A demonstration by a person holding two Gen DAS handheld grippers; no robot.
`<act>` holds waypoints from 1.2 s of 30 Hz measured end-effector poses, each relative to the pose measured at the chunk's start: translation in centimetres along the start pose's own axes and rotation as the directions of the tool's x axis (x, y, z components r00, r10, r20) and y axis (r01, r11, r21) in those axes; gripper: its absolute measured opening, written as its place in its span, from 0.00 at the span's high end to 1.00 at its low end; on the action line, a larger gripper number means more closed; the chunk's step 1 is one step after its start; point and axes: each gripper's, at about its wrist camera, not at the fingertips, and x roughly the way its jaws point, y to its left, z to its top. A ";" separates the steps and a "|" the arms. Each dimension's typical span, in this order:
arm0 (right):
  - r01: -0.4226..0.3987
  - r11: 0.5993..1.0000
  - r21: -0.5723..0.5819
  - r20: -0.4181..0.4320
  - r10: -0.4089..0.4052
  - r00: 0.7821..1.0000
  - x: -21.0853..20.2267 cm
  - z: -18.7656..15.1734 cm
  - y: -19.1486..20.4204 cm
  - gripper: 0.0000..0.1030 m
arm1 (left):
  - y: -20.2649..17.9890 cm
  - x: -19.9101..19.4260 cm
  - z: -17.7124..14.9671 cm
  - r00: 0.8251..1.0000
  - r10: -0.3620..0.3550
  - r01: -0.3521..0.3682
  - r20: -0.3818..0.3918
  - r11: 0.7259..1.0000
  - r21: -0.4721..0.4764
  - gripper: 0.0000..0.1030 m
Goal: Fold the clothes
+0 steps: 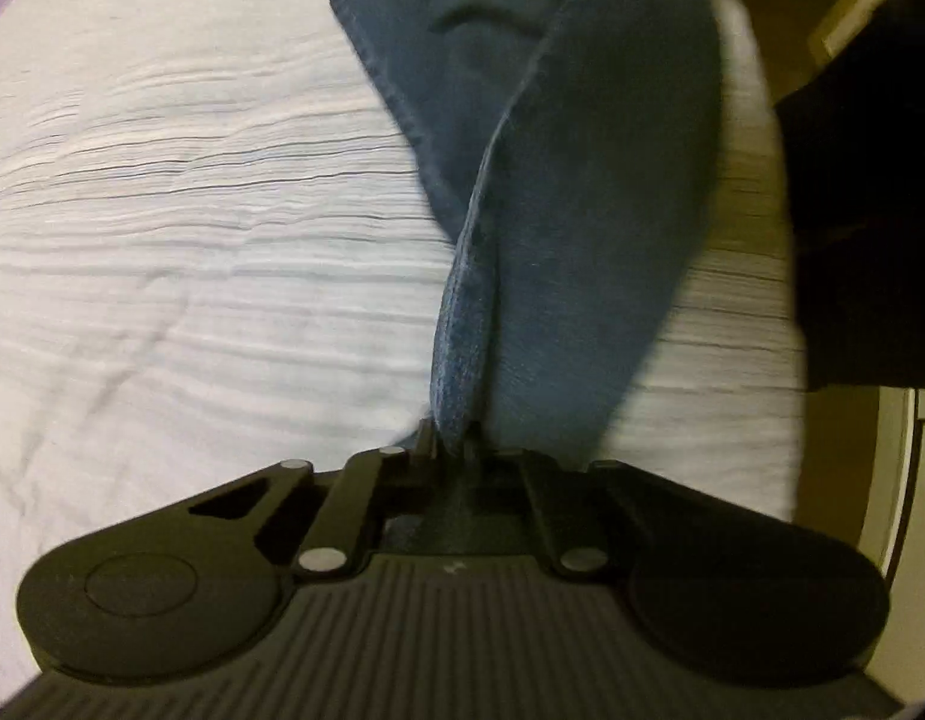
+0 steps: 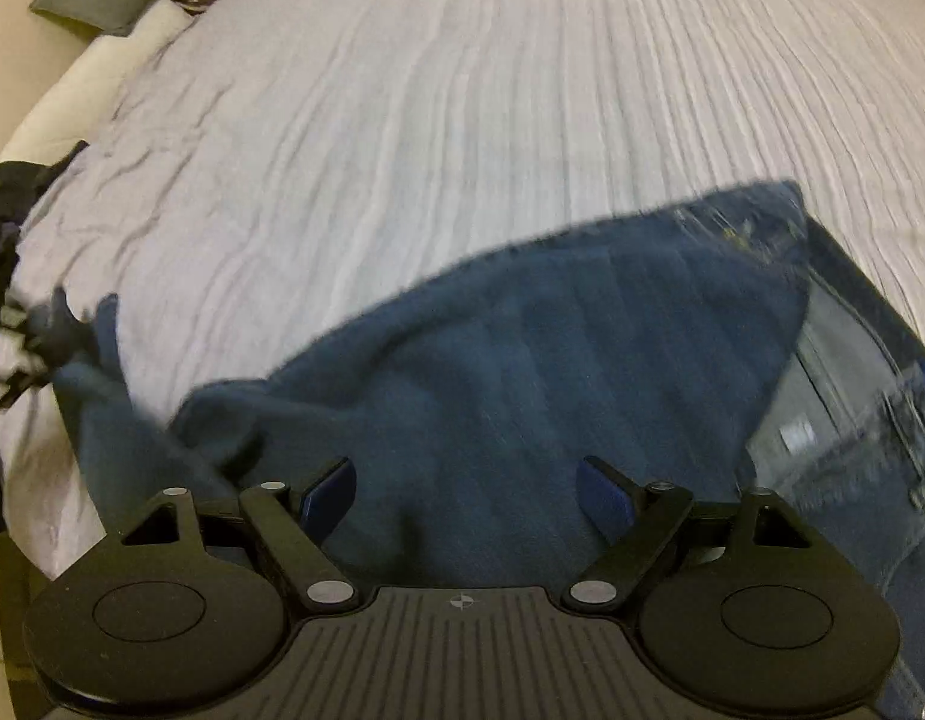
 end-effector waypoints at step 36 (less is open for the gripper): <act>0.068 0.998 -0.003 0.024 -0.068 0.997 0.7 12.7 -20.2 0.19 | 9.2 10.8 18.3 0.968 -0.034 0.156 0.250 0.859 -0.488 0.43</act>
